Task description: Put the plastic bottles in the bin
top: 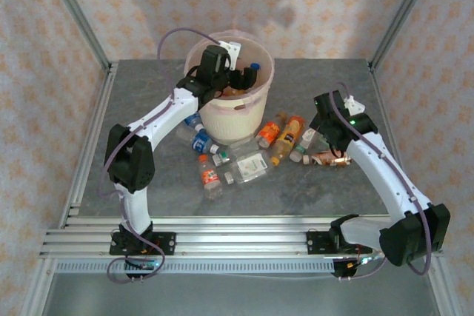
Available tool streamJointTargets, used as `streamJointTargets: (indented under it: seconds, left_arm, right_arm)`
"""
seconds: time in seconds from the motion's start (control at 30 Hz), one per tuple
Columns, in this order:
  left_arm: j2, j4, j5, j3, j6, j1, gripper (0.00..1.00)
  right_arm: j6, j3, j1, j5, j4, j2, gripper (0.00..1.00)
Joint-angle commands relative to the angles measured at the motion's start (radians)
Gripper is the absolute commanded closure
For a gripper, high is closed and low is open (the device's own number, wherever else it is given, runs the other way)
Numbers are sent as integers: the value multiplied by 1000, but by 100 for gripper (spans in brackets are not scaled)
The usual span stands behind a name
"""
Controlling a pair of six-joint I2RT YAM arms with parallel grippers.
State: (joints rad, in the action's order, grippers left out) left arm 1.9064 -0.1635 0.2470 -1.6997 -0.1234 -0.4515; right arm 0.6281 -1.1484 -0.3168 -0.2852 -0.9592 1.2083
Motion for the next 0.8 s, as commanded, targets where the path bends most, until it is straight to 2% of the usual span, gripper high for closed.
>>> streamJointTargets:
  seconds: [0.0, 0.3, 0.5, 0.77]
  left_arm:
    - [-40, -86, -34, -72, -27, -6, 14]
    - [-180, -169, -100, -126, -98, -18, 10]
    - [-328, -132, -150, -35, -133, -21, 0]
    - [-530, -95, -247, 125, -168, -23, 0]
  right_arm:
    - [32, 41, 5, -52, -68, -20, 1]
    - [32, 130, 93, 55, -39, -92, 1]
    - [16, 217, 216, 204, 16, -145, 1]
    - [39, 312, 307, 347, 124, -137, 1]
